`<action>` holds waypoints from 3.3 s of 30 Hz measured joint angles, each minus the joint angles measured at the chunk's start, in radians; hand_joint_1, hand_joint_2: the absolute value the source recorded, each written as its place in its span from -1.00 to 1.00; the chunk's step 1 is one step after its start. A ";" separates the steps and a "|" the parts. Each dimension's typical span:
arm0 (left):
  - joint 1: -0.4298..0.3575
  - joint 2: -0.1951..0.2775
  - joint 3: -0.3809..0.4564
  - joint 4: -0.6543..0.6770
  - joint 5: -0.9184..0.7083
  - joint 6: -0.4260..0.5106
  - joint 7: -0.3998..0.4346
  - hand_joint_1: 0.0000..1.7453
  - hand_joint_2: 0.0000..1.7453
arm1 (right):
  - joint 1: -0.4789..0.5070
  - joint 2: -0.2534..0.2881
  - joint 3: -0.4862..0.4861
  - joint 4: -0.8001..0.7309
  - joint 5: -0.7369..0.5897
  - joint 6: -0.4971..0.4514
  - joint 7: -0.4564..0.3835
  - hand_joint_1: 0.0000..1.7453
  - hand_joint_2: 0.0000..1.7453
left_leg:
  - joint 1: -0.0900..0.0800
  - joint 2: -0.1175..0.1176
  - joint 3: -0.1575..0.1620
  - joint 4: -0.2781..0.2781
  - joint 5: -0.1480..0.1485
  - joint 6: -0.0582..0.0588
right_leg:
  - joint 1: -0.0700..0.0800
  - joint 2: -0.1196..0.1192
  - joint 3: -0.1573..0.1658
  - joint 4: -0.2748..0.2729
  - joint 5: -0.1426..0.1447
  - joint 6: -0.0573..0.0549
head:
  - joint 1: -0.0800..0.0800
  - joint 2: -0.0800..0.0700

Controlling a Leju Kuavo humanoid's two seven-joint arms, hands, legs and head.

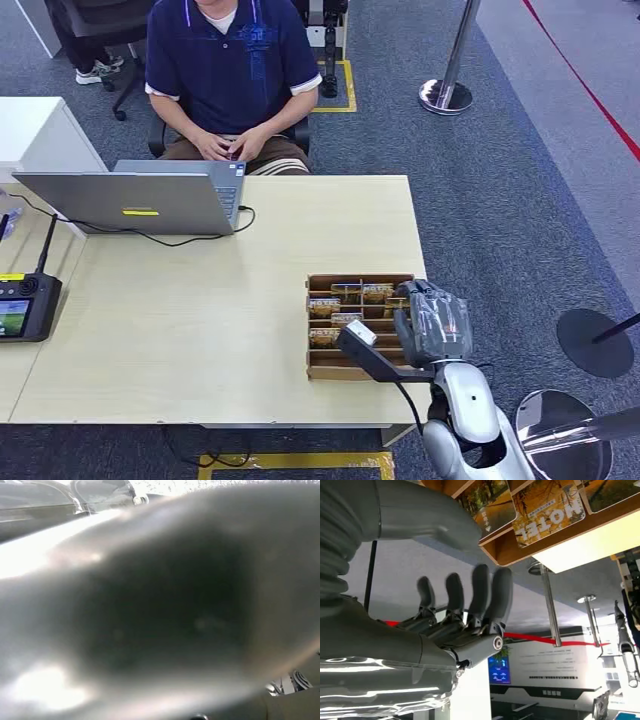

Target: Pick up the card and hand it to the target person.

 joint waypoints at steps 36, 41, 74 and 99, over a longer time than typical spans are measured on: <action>0.000 0.000 0.000 0.000 -0.016 -0.002 0.000 -1.00 -1.00 | -0.056 -0.003 0.008 0.105 -0.045 -0.003 -0.001 -0.31 1.00 | 0.000 0.000 0.000 0.000 0.000 0.000 | 0.000 0.000 0.000 0.000 0.000 0.000 | 0.000 0.000; 0.000 0.000 0.000 0.000 -0.016 -0.002 0.000 -1.00 -1.00 | -0.060 -0.003 0.008 0.111 -0.045 -0.003 -0.001 -0.24 1.00 | 0.000 0.000 0.000 0.000 0.000 0.000 | 0.000 0.000 0.000 0.000 0.000 0.000 | 0.000 0.000; 0.000 0.000 0.000 0.000 -0.016 -0.002 0.002 -1.00 -1.00 | -0.069 -0.003 0.008 0.130 -0.057 -0.002 0.004 0.13 1.00 | 0.000 0.000 0.000 0.000 0.000 0.000 | 0.000 0.000 0.000 0.000 0.000 0.000 | 0.000 0.000; 0.000 0.000 0.000 0.000 -0.016 -0.005 0.007 -1.00 -1.00 | -0.068 -0.007 0.008 0.137 -0.060 -0.001 0.004 -0.29 1.00 | 0.000 0.000 0.000 0.000 0.000 0.000 | 0.000 0.000 0.000 0.000 0.000 0.000 | 0.000 0.000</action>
